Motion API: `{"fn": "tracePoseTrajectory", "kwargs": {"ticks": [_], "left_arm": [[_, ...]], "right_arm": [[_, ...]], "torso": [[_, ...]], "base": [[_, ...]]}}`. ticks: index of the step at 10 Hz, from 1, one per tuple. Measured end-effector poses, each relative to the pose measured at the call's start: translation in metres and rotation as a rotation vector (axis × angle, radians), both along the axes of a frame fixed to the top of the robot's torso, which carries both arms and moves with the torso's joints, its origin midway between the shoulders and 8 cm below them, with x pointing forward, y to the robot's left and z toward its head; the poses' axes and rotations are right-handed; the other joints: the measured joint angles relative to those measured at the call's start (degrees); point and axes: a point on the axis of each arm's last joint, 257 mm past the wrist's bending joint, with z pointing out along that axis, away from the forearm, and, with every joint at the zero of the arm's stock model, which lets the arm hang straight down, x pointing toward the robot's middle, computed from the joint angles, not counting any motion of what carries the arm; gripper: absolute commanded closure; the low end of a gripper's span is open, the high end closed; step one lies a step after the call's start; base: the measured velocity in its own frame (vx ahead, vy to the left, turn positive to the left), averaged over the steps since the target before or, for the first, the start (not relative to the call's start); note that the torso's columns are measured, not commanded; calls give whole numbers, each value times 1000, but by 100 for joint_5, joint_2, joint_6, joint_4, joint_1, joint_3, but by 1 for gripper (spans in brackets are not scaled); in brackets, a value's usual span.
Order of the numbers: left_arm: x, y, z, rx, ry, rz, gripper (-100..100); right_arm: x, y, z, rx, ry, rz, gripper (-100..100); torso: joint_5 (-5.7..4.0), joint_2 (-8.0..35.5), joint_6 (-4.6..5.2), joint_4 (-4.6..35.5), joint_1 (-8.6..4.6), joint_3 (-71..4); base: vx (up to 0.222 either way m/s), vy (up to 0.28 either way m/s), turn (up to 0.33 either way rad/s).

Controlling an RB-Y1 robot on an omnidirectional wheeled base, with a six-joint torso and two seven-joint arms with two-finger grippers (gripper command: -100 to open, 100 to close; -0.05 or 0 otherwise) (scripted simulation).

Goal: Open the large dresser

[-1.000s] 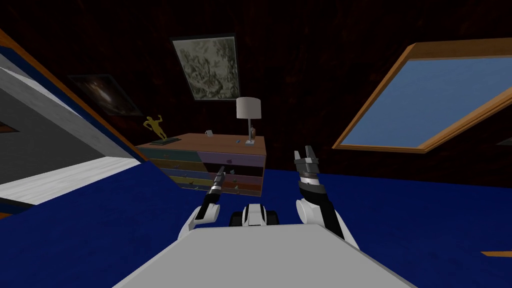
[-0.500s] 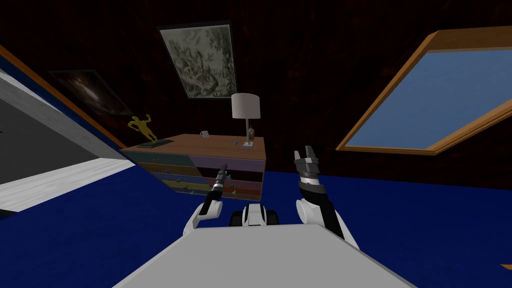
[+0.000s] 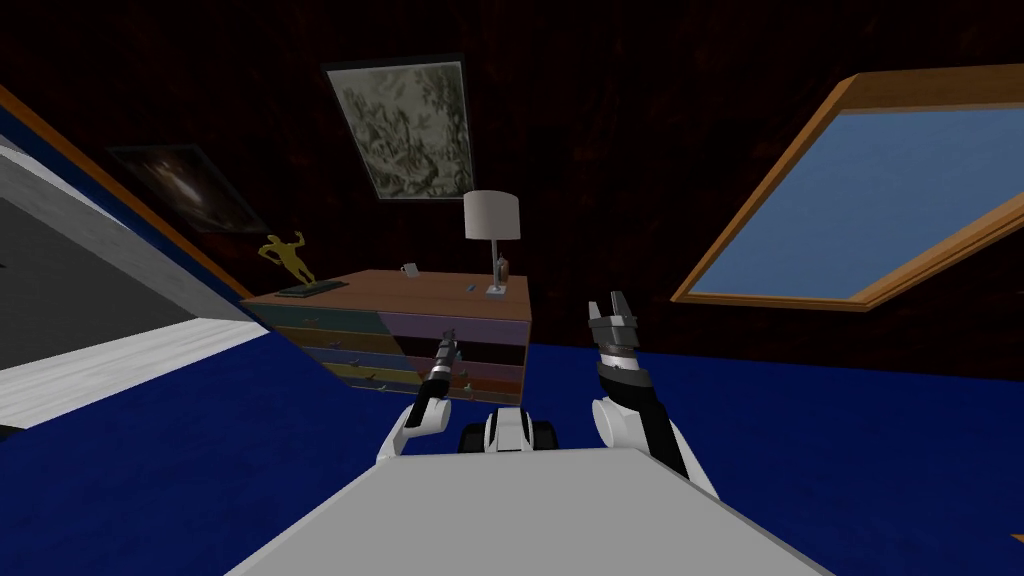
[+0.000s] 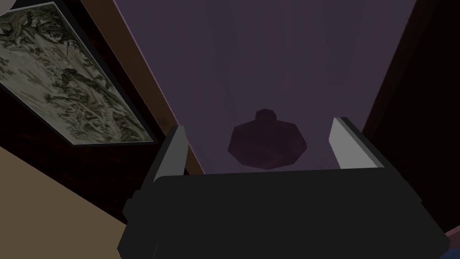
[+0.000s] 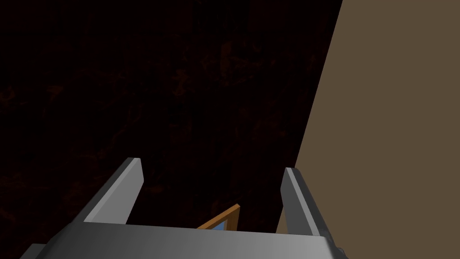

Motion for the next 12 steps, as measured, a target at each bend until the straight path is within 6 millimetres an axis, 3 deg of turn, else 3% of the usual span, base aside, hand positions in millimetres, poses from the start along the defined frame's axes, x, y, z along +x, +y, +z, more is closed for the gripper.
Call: {"fn": "tracePoseTrajectory", "kwargs": {"ticks": [1,12], "left_arm": [[0,0,0,0,2,0,100],[-13,-4,2,-3,10,-13,100]], "right_arm": [[0,0,0,0,0,0,0],[0,0,0,0,0,0,0]], "torso": [[0,14,-1,0,-2,5],[-12,63,-10,32,0,34]], "base": [[6,1,1],[-164,11,10]]}}
